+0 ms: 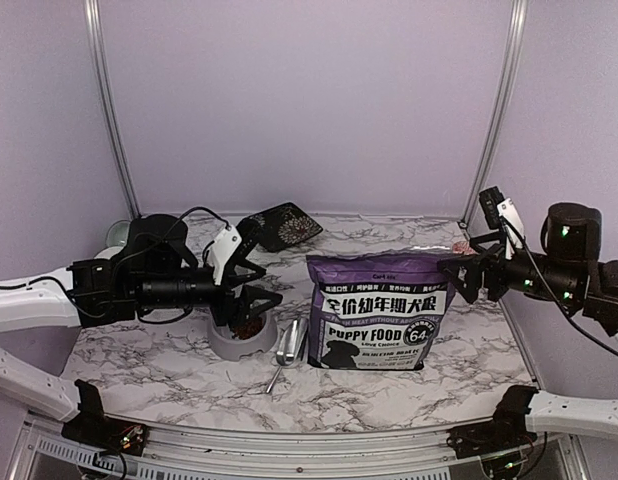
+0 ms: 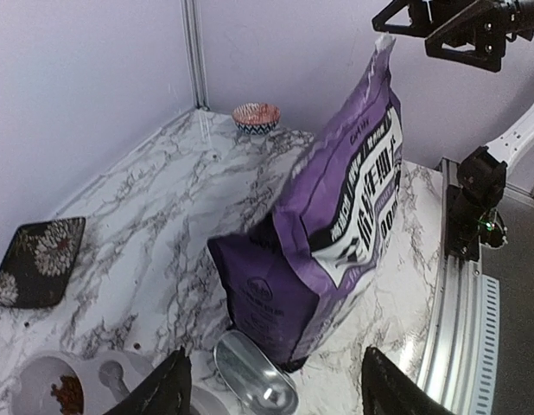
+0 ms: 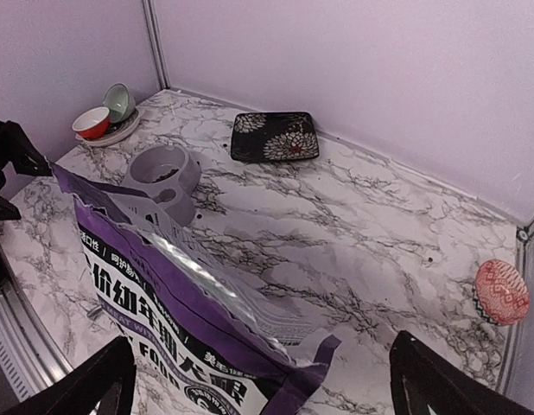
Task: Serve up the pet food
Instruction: Place the pet food bag at the center of the board.
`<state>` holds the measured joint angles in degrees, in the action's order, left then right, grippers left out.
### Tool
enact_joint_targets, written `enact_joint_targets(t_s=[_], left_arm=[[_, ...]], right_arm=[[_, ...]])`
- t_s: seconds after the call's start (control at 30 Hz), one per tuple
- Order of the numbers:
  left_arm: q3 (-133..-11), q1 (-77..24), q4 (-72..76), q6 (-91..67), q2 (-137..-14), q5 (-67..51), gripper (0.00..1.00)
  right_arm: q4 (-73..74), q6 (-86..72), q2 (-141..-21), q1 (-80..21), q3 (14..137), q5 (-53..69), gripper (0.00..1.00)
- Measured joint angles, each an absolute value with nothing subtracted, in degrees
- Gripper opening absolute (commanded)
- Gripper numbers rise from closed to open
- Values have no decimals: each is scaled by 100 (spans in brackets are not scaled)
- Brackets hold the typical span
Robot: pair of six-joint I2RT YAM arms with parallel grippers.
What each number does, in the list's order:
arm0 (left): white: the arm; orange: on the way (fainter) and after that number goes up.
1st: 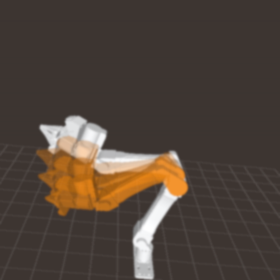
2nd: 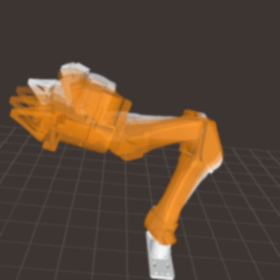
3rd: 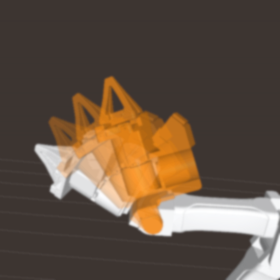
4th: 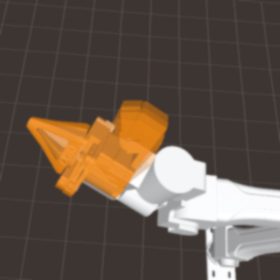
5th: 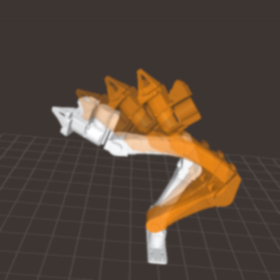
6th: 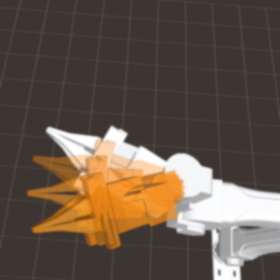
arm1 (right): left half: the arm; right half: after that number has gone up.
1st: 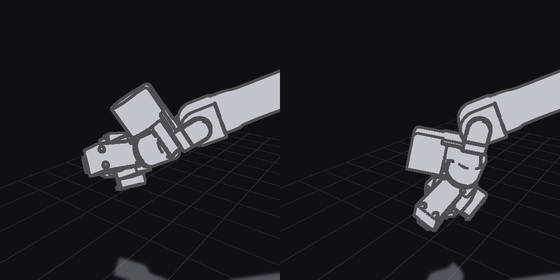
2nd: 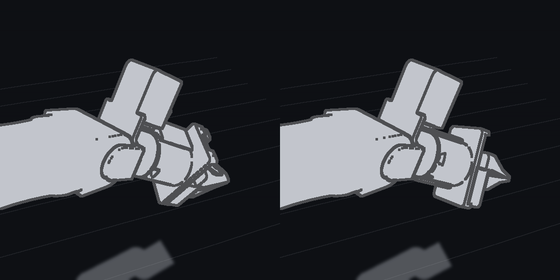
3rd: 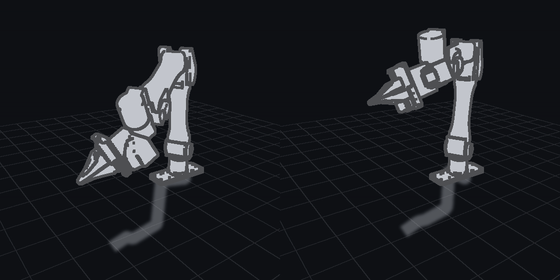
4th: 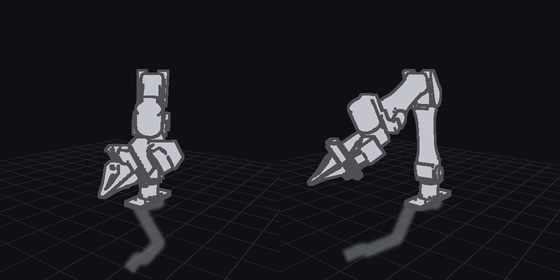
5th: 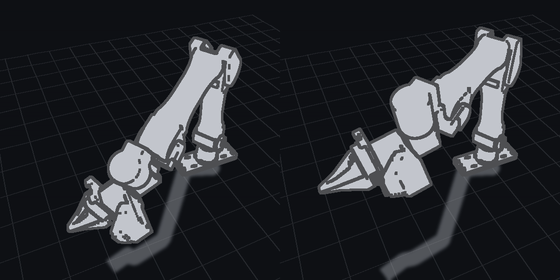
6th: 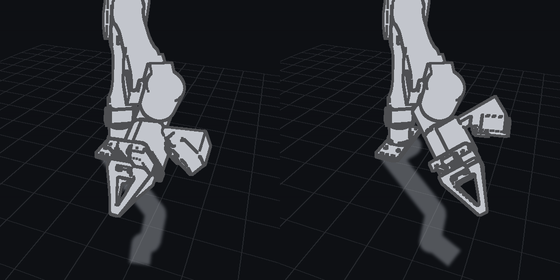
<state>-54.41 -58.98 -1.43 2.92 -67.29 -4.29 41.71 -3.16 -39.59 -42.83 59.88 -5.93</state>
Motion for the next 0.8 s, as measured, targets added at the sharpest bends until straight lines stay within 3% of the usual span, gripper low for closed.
enact_joint_targets(t_s=[0.27,0.53,0.8], left_arm=[[-4499,-6410,473,-646,-7220,-104,66],[-4751,-6646,1313,-954,-8779,467,67],[-4943,-6650,2209,-1039,-9513,550,67]], right_arm=[[4499,-1890,-3371,-4283,5367,-749,97],[4412,-3133,-3096,-4283,4112,-228,93],[3760,-3719,-2665,-4281,2740,349,92]])
